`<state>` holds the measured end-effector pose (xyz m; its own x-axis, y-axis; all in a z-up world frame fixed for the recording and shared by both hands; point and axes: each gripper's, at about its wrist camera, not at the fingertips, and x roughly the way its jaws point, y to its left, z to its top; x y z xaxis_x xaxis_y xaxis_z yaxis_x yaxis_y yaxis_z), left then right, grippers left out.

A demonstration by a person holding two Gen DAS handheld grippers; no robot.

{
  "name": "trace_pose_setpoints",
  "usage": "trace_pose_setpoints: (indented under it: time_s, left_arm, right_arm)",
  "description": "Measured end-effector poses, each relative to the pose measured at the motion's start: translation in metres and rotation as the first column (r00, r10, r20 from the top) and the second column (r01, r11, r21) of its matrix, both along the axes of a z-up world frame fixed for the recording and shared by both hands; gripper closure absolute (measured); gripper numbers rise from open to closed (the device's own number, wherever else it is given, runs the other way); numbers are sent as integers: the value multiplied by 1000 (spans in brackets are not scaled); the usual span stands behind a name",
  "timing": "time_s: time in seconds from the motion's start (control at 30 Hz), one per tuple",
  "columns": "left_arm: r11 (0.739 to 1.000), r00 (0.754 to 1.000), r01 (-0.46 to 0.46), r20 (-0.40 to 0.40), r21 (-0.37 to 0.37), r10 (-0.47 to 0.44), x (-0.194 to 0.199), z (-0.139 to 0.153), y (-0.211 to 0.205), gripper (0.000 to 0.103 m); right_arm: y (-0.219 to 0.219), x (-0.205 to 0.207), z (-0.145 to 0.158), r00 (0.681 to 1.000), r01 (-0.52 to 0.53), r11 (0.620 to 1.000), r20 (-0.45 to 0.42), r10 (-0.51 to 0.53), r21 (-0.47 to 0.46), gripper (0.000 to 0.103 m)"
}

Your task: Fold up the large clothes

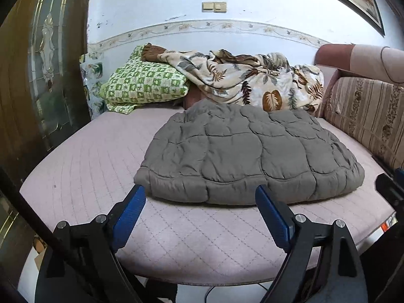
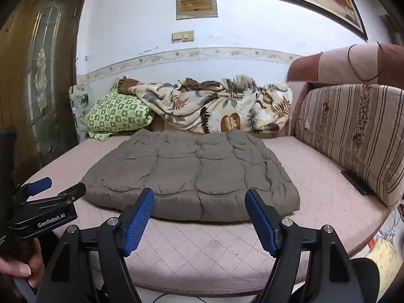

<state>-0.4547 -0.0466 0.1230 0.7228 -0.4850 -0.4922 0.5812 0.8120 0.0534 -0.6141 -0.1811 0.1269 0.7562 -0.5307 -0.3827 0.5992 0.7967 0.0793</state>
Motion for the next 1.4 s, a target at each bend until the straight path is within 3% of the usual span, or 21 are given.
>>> trace_pose_setpoints:
  time_s: [0.23,0.6,0.77,1.0,1.4]
  left_arm:
    - [998,999,41,-19,47,-40,-4,-9,-9,11]
    - [993,1000,16,-11,121,-15,-4,-12,-21,7]
    - [993,999,47,-7,106,-47,-6,-9,-23,7]
    - [975,1000,-2,19,220,-2,-8,-11,-33,7]
    - [969,1000,-15,10,247,13,-2,-15,-35,7]
  right_arm:
    - [-15,5,-20,997,30,997,-75,-24,75,24]
    - [-5,8,-25,994,-4,999,-112,10,53,23]
    - [-6,9,-27,993,2,998,-120,4,58,22]
    - [-9,12,-29,991,8,998,-132,1,62,23]
    - [-9,15,-31,989,4,998,-145,6,64,22]
